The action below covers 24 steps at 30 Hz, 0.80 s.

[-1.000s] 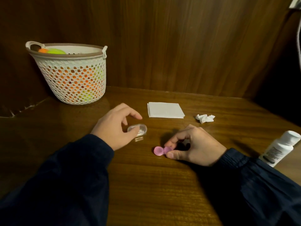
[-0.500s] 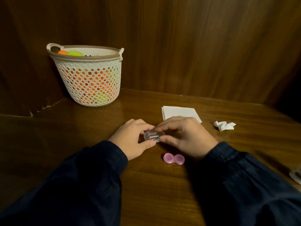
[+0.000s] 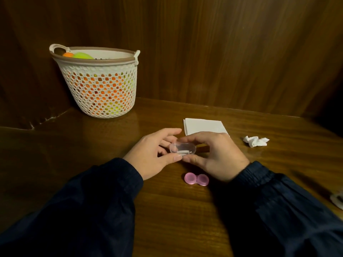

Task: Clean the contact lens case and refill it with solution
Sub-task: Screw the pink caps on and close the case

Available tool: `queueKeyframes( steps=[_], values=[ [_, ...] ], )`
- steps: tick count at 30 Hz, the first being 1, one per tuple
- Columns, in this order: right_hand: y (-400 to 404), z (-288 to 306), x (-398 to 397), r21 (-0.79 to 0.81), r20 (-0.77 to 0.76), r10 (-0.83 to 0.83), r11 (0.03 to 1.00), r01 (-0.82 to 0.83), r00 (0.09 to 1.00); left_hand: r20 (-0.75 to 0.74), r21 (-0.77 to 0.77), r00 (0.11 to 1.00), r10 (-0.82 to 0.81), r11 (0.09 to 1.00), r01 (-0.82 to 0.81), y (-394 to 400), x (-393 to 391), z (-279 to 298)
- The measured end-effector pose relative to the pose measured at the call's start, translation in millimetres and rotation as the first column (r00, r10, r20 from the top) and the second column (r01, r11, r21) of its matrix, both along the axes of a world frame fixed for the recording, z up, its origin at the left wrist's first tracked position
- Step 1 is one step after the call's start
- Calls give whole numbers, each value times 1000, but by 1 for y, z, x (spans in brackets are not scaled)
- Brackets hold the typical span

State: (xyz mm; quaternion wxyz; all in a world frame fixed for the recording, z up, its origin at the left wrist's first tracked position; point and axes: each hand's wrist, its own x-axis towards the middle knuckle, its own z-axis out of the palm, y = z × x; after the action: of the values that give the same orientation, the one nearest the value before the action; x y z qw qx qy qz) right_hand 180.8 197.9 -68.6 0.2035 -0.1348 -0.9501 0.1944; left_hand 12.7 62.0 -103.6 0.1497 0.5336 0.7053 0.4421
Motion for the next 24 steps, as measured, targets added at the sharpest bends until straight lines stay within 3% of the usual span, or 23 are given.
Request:
queueKeyframes(
  steps=[10, 19, 24],
  values=[
    [0, -2, -1, 51, 23, 69, 996, -70, 997, 242, 17, 970, -21, 1000, 18, -2, 0, 0],
    [-10, 6, -6, 268, 216, -12, 962, -48, 976, 283, 33, 959, 1, 999, -11, -2, 2, 0],
    [-15, 9, -8, 313, 212, -55, 950, -15, 976, 323, 56, 946, -24, 998, 7, -3, 1, 1]
  ],
)
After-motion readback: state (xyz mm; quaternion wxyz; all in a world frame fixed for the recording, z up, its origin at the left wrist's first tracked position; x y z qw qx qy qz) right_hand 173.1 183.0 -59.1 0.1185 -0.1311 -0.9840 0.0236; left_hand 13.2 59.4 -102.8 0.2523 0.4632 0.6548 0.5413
